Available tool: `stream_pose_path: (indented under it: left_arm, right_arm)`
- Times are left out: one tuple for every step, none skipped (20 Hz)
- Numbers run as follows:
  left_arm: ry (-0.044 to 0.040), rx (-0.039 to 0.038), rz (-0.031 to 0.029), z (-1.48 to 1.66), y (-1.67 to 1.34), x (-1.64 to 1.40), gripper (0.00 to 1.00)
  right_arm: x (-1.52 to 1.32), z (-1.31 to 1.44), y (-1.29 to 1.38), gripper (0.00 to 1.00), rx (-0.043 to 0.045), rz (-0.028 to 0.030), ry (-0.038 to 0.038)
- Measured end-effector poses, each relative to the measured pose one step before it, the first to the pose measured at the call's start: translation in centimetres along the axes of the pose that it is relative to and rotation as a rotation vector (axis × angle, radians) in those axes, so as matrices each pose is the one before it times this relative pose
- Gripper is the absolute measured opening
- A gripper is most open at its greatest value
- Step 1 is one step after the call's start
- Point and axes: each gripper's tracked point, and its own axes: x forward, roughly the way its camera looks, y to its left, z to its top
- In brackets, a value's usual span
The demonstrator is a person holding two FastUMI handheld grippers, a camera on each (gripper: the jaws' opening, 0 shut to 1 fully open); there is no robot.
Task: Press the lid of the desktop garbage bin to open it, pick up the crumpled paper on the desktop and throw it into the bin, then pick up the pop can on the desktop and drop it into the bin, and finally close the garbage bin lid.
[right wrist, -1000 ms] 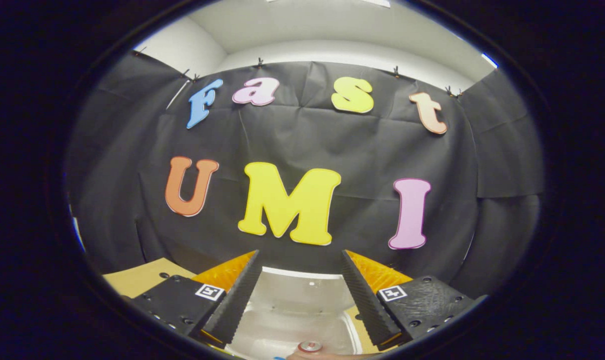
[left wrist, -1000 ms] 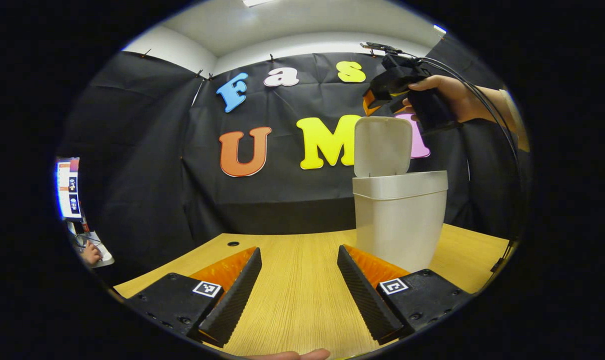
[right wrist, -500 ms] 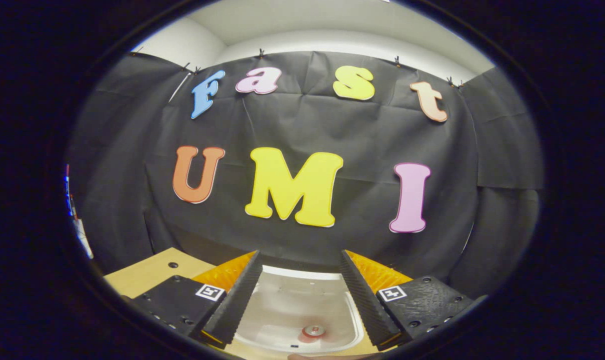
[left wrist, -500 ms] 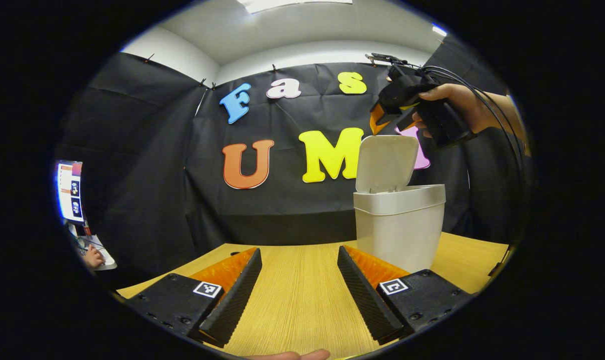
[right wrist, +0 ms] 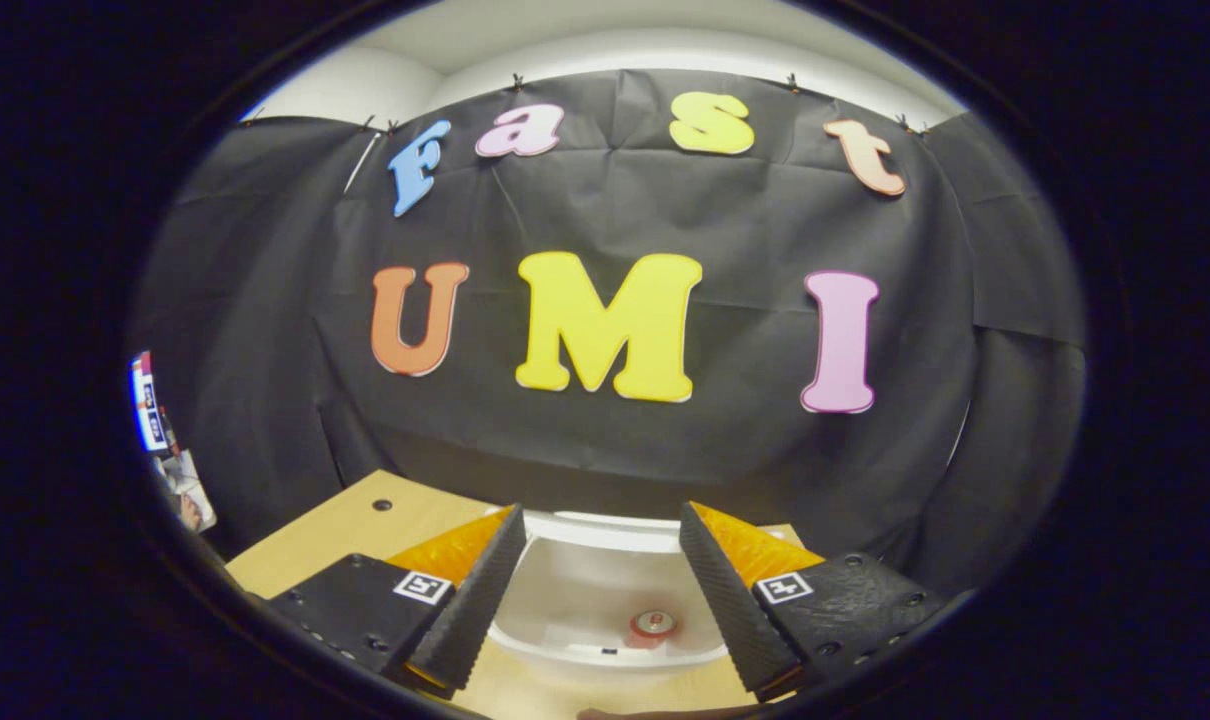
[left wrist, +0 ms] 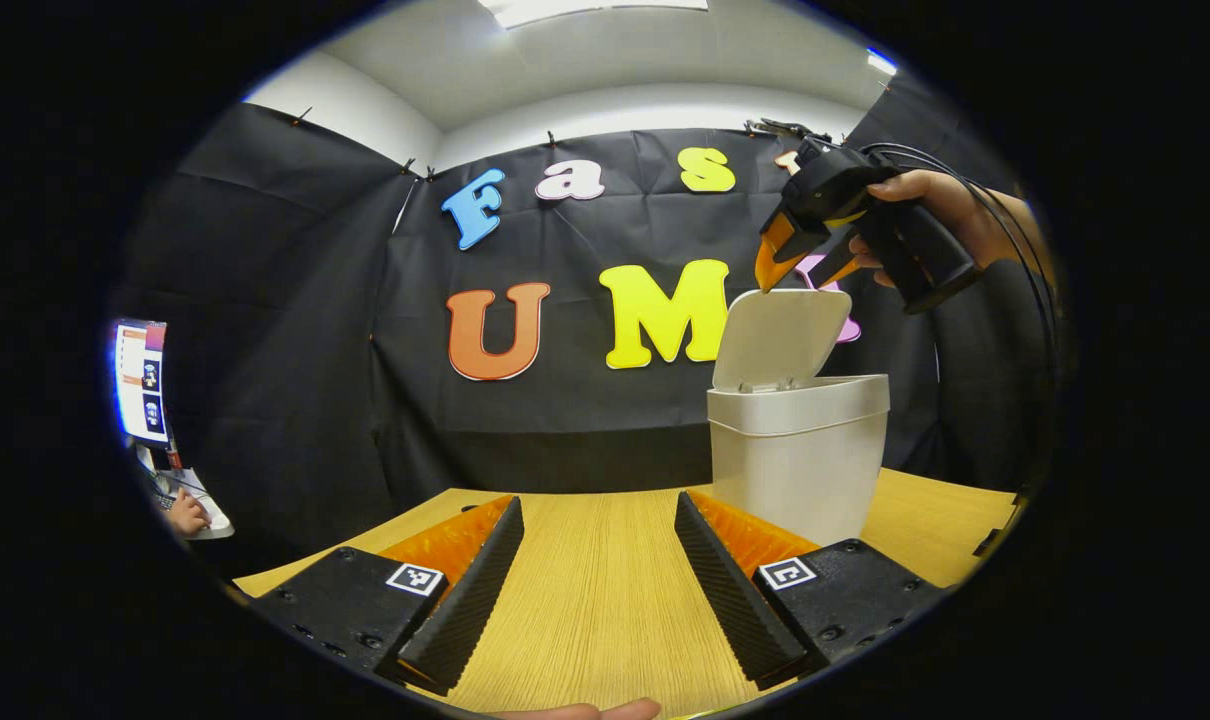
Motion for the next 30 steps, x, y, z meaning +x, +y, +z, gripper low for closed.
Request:
stream_pose_path:
  left_arm:
    - [-0.00118, 0.00333, 0.00404, 0.116, 0.148, -0.237, 0.98]
    - [-0.00429, 0.00169, 0.00170, 0.189, 0.049, -0.129, 0.99]
    - [-0.00164, -0.00443, -0.00232, 0.057, -0.021, -0.133, 0.98]
    - [-0.00282, -0.00600, -0.00700, 0.118, -0.176, -0.034, 0.98]
    - [-0.00066, -0.00157, -0.00468, -0.027, -0.144, 0.031, 0.98]
    - [0.00157, 0.00271, -0.00059, -0.027, -0.067, 0.091, 0.98]
    - [0.00068, -0.00108, -0.00064, -0.071, 0.144, -0.018, 0.98]
    - [0.00473, -0.00378, -0.00117, -0.162, 0.060, 0.056, 0.98]
    - [0.00426, -0.00440, 0.00084, -0.092, 0.013, 0.051, 0.98]
    - [0.00242, -0.00169, 0.00224, -0.075, 0.135, 0.074, 0.99]
    - [0.00274, 0.00384, 0.00180, -0.105, 0.098, 0.065, 0.99]
    - [0.00162, 0.00420, 0.00482, -0.074, 0.158, 0.020, 0.99]
    - [0.00110, 0.00068, 0.00307, -0.021, 0.109, -0.030, 0.99]
    - [0.00100, -0.00385, -0.00046, -0.014, 0.073, -0.035, 0.98]
    - [0.00108, -0.00544, -0.00188, 0.059, -0.030, 0.007, 0.98]
    - [0.00402, -0.00569, -0.00573, -0.094, -0.069, -0.020, 0.98]
    - [0.00017, -0.00385, -0.00534, 0.016, -0.030, 0.046, 0.98]
    - [-0.00325, 0.00114, 0.00401, 0.110, 0.215, -0.005, 0.98]
    - [0.00012, 0.00373, 0.00752, 0.016, 0.228, 0.002, 0.98]
    - [0.00042, 0.00176, 0.00447, -0.125, 0.180, 0.059, 0.98]
    - [0.00303, -0.00243, -0.00103, -0.121, -0.027, 0.057, 0.98]
    - [0.00472, -0.00413, -0.00185, -0.141, -0.060, 0.070, 0.99]
    - [0.00235, -0.00292, -0.00202, -0.121, -0.101, 0.040, 0.99]
    - [0.00222, 0.00110, -0.00304, -0.190, -0.125, 0.060, 0.98]
    - [0.00644, 0.00389, -0.00261, -0.168, -0.131, 0.061, 0.98]
    - [0.00591, 0.00495, -0.00427, -0.187, -0.119, 0.042, 0.98]
    - [0.00074, 0.00456, -0.00408, -0.319, 0.656, 0.251, 0.99]
    - [-0.00057, 0.00278, -0.00089, 0.387, -0.659, -0.284, 0.99]
    - [-0.00021, 0.00089, -0.00024, 0.015, 0.001, -0.060, 0.99]
    - [-0.00106, 0.00052, -0.00136, 0.023, -0.062, 0.014, 0.98]
  right_arm:
    - [-0.064, -0.590, 0.037, 0.96, -0.03848, 0.00168, 0.02256]
    - [0.064, -0.334, 0.354, 0.96, -0.03725, 0.00028, 0.02412]
    - [0.061, -0.205, -0.069, 0.99, -0.03166, -0.00496, 0.02339]
    - [0.012, -0.371, -0.007, 0.98, -0.01811, -0.00168, 0.01324]
    - [0.060, 0.085, -0.110, 0.95, 0.01710, 0.00054, -0.00284]
    - [0.058, 0.133, 0.128, 0.96, 0.02533, 0.00164, -0.00215]
    - [-0.042, 0.127, -0.007, 0.96, 0.01480, 0.00299, -0.00045]
    - [0.012, -0.110, 0.071, 0.99, 0.00557, 0.00660, 0.00340]
    - [0.007, -0.364, 0.146, 0.99, 0.00307, 0.00897, 0.01194]
    - [0.038, -0.580, 0.025, 0.96, 0.00711, 0.00968, 0.01656]
    - [-0.036, -0.345, 0.001, 0.96, 0.01457, 0.01202, 0.01044]
    - [0.015, -0.057, 0.182, 0.99, 0.02495, 0.01756, 0.00076]
    - [0.141, -0.111, 0.007, 0.99, 0.04464, 0.02051, 0.00308]
    - [0.130, -0.310, -0.007, 0.98, 0.05782, 0.02457, 0.00778]
    - [0.275, -0.045, 0.102, 0.99, 0.05972, 0.02509, 0.00841]
    - [0.563, -0.405, -0.172, 0.99, 0.06051, 0.01456, 0.01564]
    - [0.321, -0.407, -0.336, 0.99, 0.04827, 0.00703, 0.02444]
    - [0.233, -0.661, -0.550, 0.98, 0.03329, -0.00045, 0.02644]
    - [0.309, -0.588, -0.407, 0.98, 0.03267, -0.00179, 0.02507]
    - [0.225, -0.555, -0.057, 0.96, 0.02821, 0.00385, 0.02416]
    - [0.073, -0.241, -0.107, 0.96, 0.01506, 0.00444, 0.01175]
    - [0.056, -0.002, -0.098, 0.96, -0.00188, -0.00392, 0.00049]
    - [0.089, 0.123, -0.130, 0.96, -0.01882, -0.00595, -0.01132]
    - [0.266, -0.120, -0.334, 0.95, -0.02468, -0.01714, -0.00799]
    - [0.130, -0.199, -0.056, 0.95, -0.02508, -0.01125, 0.00117]
    - [0.233, -0.609, -0.162, 0.94, -0.02204, -0.01307, 0.01282]
    - [0.243, -0.593, -0.257, 0.94, -0.01810, -0.01468, 0.01876]
    - [0.314, -0.502, -0.456, 0.93, -0.02201, -0.02656, 0.01848]
    - [0.206, -0.226, -0.395, 0.94, -0.02751, -0.03238, 0.00770]
    - [0.286, -0.014, -0.228, 0.95, -0.03681, -0.02857, -0.01635]
